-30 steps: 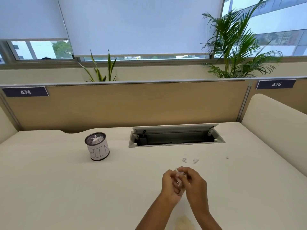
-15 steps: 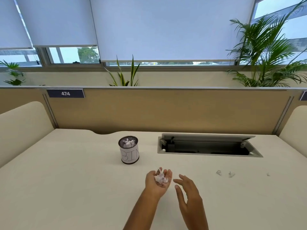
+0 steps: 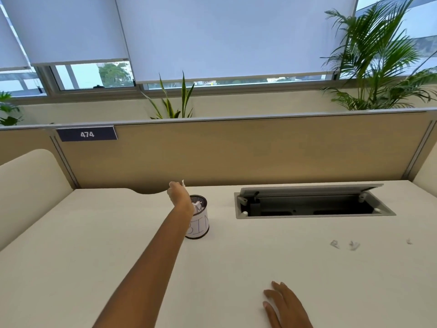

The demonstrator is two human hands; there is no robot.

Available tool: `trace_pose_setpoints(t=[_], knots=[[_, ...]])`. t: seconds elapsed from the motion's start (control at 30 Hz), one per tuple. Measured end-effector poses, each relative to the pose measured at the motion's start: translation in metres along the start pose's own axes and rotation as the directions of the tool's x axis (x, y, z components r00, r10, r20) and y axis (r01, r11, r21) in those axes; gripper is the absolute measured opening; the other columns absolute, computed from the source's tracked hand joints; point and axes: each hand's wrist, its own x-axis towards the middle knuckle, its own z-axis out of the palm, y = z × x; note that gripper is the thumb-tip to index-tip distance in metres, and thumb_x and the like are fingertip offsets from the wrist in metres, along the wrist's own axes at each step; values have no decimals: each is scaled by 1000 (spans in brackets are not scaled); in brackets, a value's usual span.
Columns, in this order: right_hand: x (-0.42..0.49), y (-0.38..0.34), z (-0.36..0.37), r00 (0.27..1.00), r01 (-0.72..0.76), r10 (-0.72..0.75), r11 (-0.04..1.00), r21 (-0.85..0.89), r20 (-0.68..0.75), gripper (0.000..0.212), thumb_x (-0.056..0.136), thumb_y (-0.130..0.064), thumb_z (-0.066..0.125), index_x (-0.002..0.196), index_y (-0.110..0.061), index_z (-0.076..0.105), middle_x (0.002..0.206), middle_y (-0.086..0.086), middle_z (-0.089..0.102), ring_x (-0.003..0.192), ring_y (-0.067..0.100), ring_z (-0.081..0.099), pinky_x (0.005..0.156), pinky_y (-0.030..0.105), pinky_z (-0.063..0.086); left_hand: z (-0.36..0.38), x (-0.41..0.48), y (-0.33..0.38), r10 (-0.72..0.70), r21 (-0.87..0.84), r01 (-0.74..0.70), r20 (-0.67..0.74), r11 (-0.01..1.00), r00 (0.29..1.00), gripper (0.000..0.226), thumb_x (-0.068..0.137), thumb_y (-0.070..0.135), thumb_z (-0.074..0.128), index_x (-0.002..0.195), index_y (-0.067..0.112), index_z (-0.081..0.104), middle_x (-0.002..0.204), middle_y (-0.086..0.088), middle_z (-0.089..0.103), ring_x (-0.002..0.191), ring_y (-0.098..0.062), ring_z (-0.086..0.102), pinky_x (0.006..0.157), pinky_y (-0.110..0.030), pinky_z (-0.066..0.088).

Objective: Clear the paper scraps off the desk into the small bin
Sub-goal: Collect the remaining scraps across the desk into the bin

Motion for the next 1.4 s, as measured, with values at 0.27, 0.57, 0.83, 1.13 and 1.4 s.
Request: trace_pose_setpoints(t=[0.27, 0.57, 0.83, 1.13, 1.4], knots=[[9, 5, 5, 999, 16, -19, 993, -114, -33, 83, 96, -47, 7, 54, -17, 72, 71, 2, 76, 61, 20, 73, 51, 19, 53, -1, 11, -33, 383, 556, -424, 195, 715, 903, 45, 102, 28, 25, 113, -5, 54, 122, -24, 56, 116, -38, 50, 97, -40, 38], [8, 8, 2, 999, 54, -54, 987, -154, 8, 79, 97, -46, 9, 59, -17, 72, 74, 1, 76, 69, 19, 74, 47, 24, 55, -11, -18, -81, 498, 678, -669, 712, -304, 495, 45, 88, 19, 63, 127, -2, 55, 137, -29, 50, 132, -48, 40, 107, -60, 34], [12, 25, -18, 991, -110, 104, 991, 73, 78, 36, 46, 9, 86, 74, -9, 73, 72, 4, 73, 68, 9, 68, 63, 18, 51, 9, -99, -190, 99, 536, -843, 838, 44, 537, 51, 101, 25, 34, 149, 16, 19, 160, -7, 12, 150, -20, 6, 123, -30, 6], [51, 155, -119, 902, -425, 428, 903, 60, -58, 27, 80, 12, 56, 105, 4, 62, 111, 22, 62, 107, 37, 57, 94, 39, 43, 87, -163, -250, -204, 679, -730, 728, 79, 655, 68, 100, 32, 35, 150, 11, -6, 161, -13, 1, 149, -27, 0, 122, -42, -1], [71, 259, -143, 754, -635, 654, 751, -179, 70, 53, 89, 5, 43, 139, -5, 29, 150, 27, 13, 128, 49, 32, 104, 48, 33, 139, -188, -285, -244, 569, -822, 801, 27, 547, 61, 102, 16, 34, 151, 26, -2, 161, -13, -4, 148, -33, -6, 121, -47, -4]])
